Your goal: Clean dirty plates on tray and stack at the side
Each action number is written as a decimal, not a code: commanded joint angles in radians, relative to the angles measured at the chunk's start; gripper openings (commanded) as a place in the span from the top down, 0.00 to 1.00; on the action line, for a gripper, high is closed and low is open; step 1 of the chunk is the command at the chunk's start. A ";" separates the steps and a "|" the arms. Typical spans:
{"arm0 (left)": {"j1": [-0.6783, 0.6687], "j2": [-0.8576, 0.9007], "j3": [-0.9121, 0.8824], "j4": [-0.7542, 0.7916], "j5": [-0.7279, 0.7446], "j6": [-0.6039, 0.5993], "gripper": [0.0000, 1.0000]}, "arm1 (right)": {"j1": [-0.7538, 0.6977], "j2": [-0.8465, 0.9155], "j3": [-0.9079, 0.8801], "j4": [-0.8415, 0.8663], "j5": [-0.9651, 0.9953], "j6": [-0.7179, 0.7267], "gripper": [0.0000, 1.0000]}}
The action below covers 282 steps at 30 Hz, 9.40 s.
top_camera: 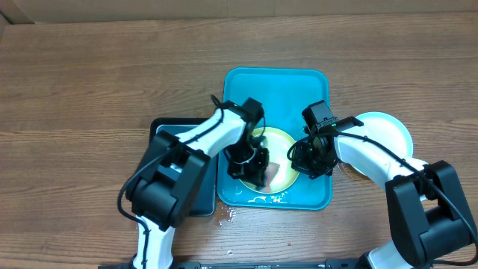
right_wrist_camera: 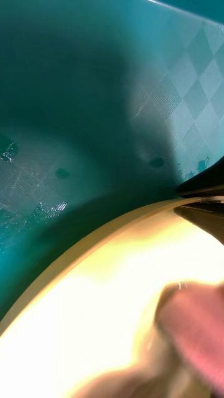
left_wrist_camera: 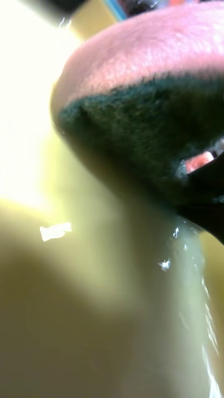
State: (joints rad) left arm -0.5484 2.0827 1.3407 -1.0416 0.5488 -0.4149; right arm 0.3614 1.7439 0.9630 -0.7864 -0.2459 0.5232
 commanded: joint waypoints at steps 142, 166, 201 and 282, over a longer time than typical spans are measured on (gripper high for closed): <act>0.607 -1.023 0.332 -0.402 -0.537 0.045 0.00 | 0.858 -0.028 0.531 -0.032 1.244 -0.108 0.96; 0.607 -1.022 0.332 -0.402 -0.537 0.045 0.00 | -0.703 -0.151 0.525 -0.467 -0.064 -0.046 0.96; 0.607 -1.023 0.332 -0.404 -0.530 0.045 0.00 | -0.432 -0.649 0.433 -0.372 -0.170 -0.293 0.52; 0.607 -1.023 0.332 -0.428 -0.530 0.045 0.00 | -0.309 -1.741 -0.955 0.722 0.080 -0.498 0.00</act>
State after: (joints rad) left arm 0.0532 1.0569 1.6623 -1.4708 0.0151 -0.3882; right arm 0.0475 0.0120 0.0185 -0.0689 -0.1753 0.0261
